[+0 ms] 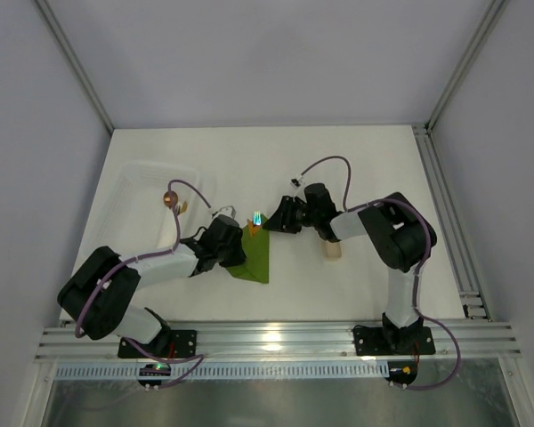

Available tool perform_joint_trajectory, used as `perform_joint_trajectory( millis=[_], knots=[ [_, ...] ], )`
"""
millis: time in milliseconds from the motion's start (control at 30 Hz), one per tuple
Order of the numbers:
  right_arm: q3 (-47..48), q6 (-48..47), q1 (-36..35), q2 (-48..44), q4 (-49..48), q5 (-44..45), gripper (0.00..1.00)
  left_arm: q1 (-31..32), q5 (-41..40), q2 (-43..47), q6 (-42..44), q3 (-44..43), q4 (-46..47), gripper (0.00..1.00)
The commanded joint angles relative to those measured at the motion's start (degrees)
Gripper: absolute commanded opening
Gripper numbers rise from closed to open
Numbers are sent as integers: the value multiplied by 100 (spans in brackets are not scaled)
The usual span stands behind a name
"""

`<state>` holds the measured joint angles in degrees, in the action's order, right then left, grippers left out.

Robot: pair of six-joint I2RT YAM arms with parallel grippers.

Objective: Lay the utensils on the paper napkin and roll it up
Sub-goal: Roll the napkin at the center of the board.

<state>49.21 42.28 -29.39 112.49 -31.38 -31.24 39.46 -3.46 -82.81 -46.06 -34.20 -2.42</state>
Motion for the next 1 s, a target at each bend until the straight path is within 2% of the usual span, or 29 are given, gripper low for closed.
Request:
perform_joint_trajectory(
  millis=[0, 67, 200, 300, 333, 400, 533, 567, 600, 633, 667, 733, 767, 867, 967],
  knots=[
    [395, -229, 29, 194, 184, 127, 38, -9, 30, -8, 98, 150, -339, 0],
    [501, -238, 29, 326, 255, 92, 37, -9, 39, -25, 106, 141, -330, 0],
    [721, -212, 21, 458, 272, 22, 29, -9, 30, -16, 106, 150, -321, 0],
    [748, -220, 56, 476, 316, 92, 19, -9, 13, 10, 106, 168, -339, 0],
    [748, -212, 73, 485, 316, 92, 11, -17, 12, 1, 106, 176, -339, 0],
    [774, -203, 100, 511, 308, 92, 4, -9, 30, 1, 106, 176, -339, 0],
    [827, -273, 135, 537, 316, 40, 4, -9, 13, 27, 106, 168, -365, 0],
    [844, -291, 126, 555, 316, 22, 7, -9, 12, 28, 98, 176, -356, 0],
    [845, -299, 135, 555, 299, -48, 17, -9, 12, 36, 98, 176, -356, 0],
    [845, -308, 135, 546, 281, -66, 29, -9, 4, 28, 98, 176, -356, 0],
    [801, -308, 135, 529, 272, -92, 48, -9, 12, 19, 106, 168, -365, 0],
    [678, -317, 135, 459, 168, -162, 58, -9, 39, 19, 98, 159, -347, 0],
    [512, -317, 135, 371, 132, -171, 62, -9, 39, 27, 98, 167, -347, 0],
    [161, -317, 126, 230, 36, -276, 62, -9, 30, 45, 89, 185, -330, 0],
    [-173, -195, 91, 168, -105, -347, 55, -17, 47, 36, 80, 203, -312, 0]
  ],
)
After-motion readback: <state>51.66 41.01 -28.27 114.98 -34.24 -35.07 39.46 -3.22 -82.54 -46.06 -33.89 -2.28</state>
